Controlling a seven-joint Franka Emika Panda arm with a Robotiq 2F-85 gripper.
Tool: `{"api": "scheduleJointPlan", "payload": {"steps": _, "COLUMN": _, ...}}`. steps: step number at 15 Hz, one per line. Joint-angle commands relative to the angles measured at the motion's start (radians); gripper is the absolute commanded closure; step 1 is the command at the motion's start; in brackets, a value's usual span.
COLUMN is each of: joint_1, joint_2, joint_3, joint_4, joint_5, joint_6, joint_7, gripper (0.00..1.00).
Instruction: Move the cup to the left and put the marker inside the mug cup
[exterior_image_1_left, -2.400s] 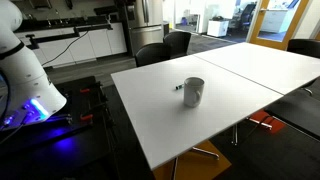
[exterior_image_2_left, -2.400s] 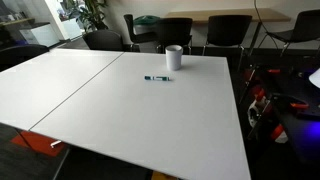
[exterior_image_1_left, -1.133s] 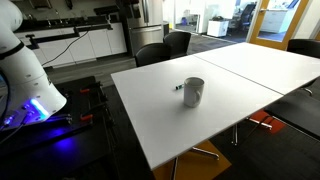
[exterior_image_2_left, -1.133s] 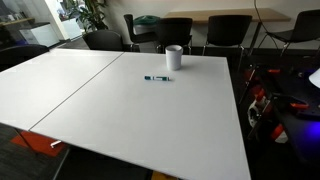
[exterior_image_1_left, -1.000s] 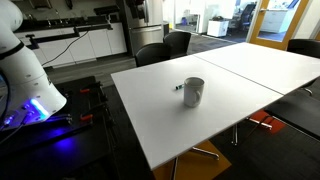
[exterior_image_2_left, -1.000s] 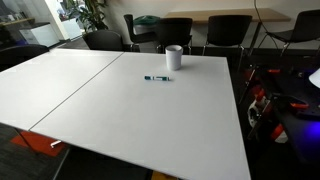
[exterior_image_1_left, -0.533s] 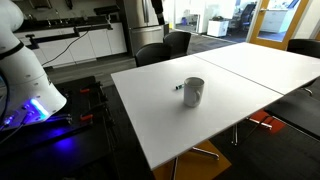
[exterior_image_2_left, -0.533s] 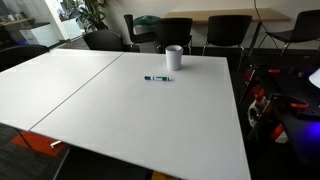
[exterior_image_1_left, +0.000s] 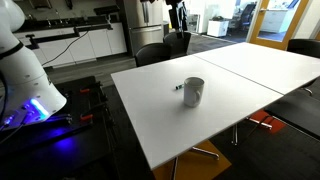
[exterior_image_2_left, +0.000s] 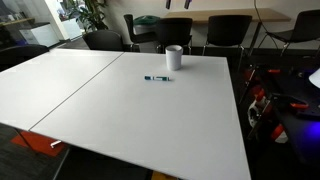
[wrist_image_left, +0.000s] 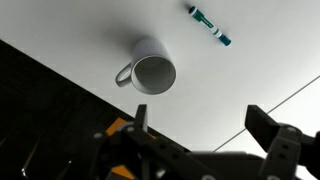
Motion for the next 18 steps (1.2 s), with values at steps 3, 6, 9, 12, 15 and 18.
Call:
{"api": "scheduleJointPlan", "payload": {"steps": 3, "joint_1": 0.018, "joint_2": 0.160, "joint_3": -0.044, "joint_4": 0.112, "joint_5": -0.031, "joint_6": 0.013, "joint_7": 0.145, "gripper": 0.00}}
{"api": "scheduleJointPlan", "payload": {"steps": 6, "joint_1": 0.019, "joint_2": 0.223, "joint_3": -0.056, "joint_4": 0.139, "joint_5": -0.007, "joint_6": 0.039, "joint_7": 0.100, "gripper": 0.00}}
{"api": "scheduleJointPlan", "payload": {"steps": 9, "joint_1": 0.019, "joint_2": 0.273, "joint_3": -0.057, "joint_4": 0.154, "joint_5": 0.018, "joint_6": 0.087, "joint_7": 0.067, "gripper": 0.00}}
{"api": "scheduleJointPlan", "payload": {"steps": 12, "joint_1": 0.024, "joint_2": 0.323, "joint_3": -0.058, "joint_4": 0.165, "joint_5": 0.048, "joint_6": 0.149, "joint_7": 0.048, "gripper": 0.00}}
{"api": "scheduleJointPlan", "payload": {"steps": 15, "joint_1": 0.024, "joint_2": 0.377, "joint_3": -0.056, "joint_4": 0.180, "joint_5": 0.066, "joint_6": 0.203, "joint_7": -0.001, "gripper": 0.00}}
{"api": "scheduleJointPlan", "payload": {"steps": 18, "joint_1": 0.045, "joint_2": 0.374, "joint_3": -0.077, "joint_4": 0.162, "joint_5": 0.083, "joint_6": 0.201, "joint_7": -0.019, "gripper": 0.00}}
